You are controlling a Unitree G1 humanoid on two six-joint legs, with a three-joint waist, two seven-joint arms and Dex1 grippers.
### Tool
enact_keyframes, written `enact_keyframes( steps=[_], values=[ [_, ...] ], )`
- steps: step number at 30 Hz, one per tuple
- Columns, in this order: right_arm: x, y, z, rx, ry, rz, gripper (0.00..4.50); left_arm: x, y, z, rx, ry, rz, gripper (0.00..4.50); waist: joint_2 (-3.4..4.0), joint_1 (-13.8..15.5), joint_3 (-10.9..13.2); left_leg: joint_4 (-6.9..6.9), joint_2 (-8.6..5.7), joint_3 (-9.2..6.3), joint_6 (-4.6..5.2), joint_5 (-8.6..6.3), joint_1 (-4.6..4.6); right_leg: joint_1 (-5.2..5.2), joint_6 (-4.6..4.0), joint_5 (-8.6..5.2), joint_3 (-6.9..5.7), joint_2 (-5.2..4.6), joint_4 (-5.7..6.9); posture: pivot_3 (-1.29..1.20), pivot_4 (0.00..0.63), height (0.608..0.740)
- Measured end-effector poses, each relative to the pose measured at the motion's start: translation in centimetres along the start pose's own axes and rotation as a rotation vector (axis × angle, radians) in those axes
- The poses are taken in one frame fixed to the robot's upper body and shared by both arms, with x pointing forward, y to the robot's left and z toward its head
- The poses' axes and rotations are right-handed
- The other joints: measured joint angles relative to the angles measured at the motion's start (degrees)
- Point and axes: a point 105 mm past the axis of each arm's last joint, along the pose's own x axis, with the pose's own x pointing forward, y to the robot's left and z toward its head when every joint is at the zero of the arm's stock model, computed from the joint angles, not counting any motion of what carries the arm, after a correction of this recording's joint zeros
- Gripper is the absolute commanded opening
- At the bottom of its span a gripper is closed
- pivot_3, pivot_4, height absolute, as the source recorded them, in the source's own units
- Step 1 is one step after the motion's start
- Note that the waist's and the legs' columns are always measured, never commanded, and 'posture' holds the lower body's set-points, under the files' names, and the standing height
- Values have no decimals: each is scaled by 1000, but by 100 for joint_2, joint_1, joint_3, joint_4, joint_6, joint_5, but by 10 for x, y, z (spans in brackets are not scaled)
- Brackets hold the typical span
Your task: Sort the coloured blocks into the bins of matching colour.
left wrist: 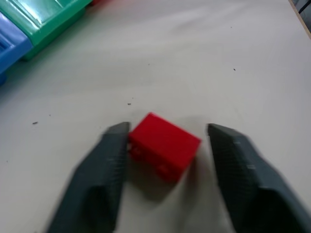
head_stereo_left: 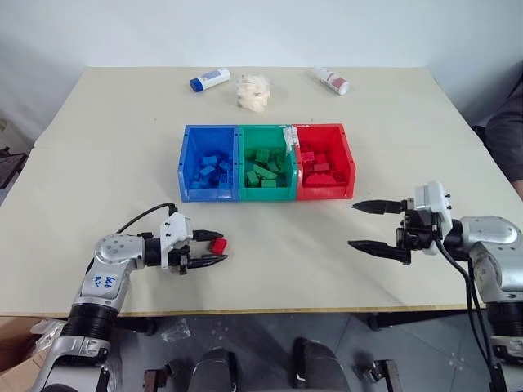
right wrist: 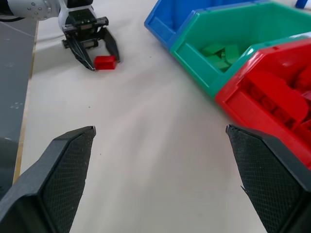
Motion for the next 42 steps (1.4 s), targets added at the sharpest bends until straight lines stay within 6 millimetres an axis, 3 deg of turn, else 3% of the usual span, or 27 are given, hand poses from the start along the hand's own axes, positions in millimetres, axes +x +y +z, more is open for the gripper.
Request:
enact_keyframes(
  steps=[8, 11, 16, 21, 26, 32, 35, 42],
  values=[
    [-2, 2, -2, 6, -5, -25, 4500, 1, 1, 7, 29, -10, -39, 1631, 0, 12, 0, 3, 0, -1, 0, 0, -1, 1, 0, 0, 0, 0, 0, 0, 150, 740],
    [-6, 2, -2, 11, -11, -50, 4500, 10, 11, 26, 75, -42, -43, 1631, -1, 44, 1, 15, -1, -7, 1, 0, -8, 2, 2, 1, -2, 0, 2, 0, 150, 740],
    [-12, -3, 9, -21, -53, -124, 4500, 43, 37, 92, 219, -165, -44, 1631, -2, 103, 0, 21, -3, -7, 3, -1, -8, 7, 7, 5, -2, 0, 0, 0, 150, 740],
    [-20, -1, 6, 5, -93, -215, 4500, 86, 56, 110, 201, -206, -53, 1631, -8, 134, 4, 23, -5, -7, 4, 0, -14, 9, 10, 6, -6, 1, -13, 0, 150, 740],
    [-24, -3, 16, -10, -142, -308, 4500, 124, 70, 142, 236, -236, -45, 1631, -10, 152, 5, 19, -8, -12, 11, 0, -28, 9, 17, 10, -10, 1, -36, 0, 150, 740],
    [-27, 2, 21, 11, -219, -412, 4500, 158, 74, 172, 202, -283, 26, 3591, -13, 153, 7, 17, -10, -24, 13, -2, -57, -1, 23, 13, -27, 1, -62, 0, 150, 740],
    [-31, 6, 25, 7, -250, -445, 4500, 163, 75, 185, 207, -305, 48, 4465, -13, 144, 7, 16, -10, -23, 15, -2, -59, -1, 24, 14, -27, 1, -69, 0, 150, 740],
    [-32, 6, 22, 23, -245, -467, 4500, 169, 73, 188, 190, -320, 53, 4465, -13, 148, 7, 22, -11, -24, 21, 1, -64, 0, 24, 14, -26, 1, -74, 0, 150, 740]
  ],
)
